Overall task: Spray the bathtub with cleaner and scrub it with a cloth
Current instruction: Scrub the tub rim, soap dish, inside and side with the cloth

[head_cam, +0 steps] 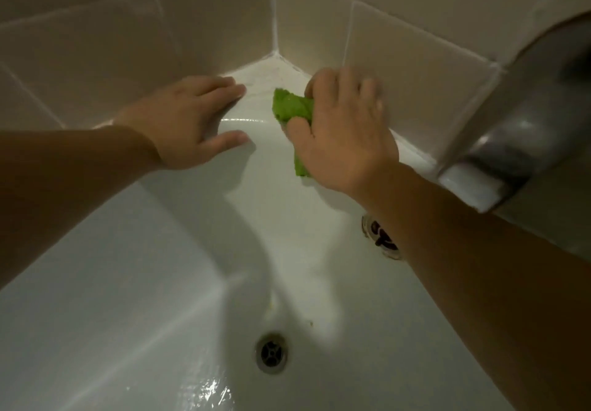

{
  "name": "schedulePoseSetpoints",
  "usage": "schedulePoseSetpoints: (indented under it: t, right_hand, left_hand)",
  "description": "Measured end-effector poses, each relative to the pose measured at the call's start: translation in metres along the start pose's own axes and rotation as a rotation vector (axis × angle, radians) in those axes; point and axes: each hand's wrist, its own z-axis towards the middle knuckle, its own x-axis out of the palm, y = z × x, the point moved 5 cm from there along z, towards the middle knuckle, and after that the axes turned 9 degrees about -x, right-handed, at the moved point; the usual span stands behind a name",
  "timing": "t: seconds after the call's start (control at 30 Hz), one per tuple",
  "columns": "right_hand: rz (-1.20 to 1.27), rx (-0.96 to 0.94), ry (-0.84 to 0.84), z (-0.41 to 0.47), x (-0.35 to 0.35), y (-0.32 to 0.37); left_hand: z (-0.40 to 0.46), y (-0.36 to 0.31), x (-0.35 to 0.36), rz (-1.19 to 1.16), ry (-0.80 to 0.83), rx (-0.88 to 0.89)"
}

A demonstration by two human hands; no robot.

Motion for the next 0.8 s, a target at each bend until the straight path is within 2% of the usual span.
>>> schedulePoseSetpoints:
  t: [0.23,0.4,0.63,0.8]
  right_hand:
    - [-0.003,-0.165,-0.027,-0.040,0.000,-0.010]
    - [-0.137,-0.146,0.068,-0.033,0.004,0.000]
    - [-0.291,-0.084,-0.024,-0.082,-0.004,-0.022]
    - [-0.274,-0.104,0.009,-0.058,0.002,-0.014]
  left_hand:
    - [-0.004,-0.027,0.010,0.095,-0.070,-0.135]
    - [-0.006,-0.040,0.013,0.135,-0.118,-0.202]
    - [-0.016,-0.048,0.027,0.111,-0.202,-0.285]
    - [-0.019,-0.065,0.031,0.097,-0.181,-0.314]
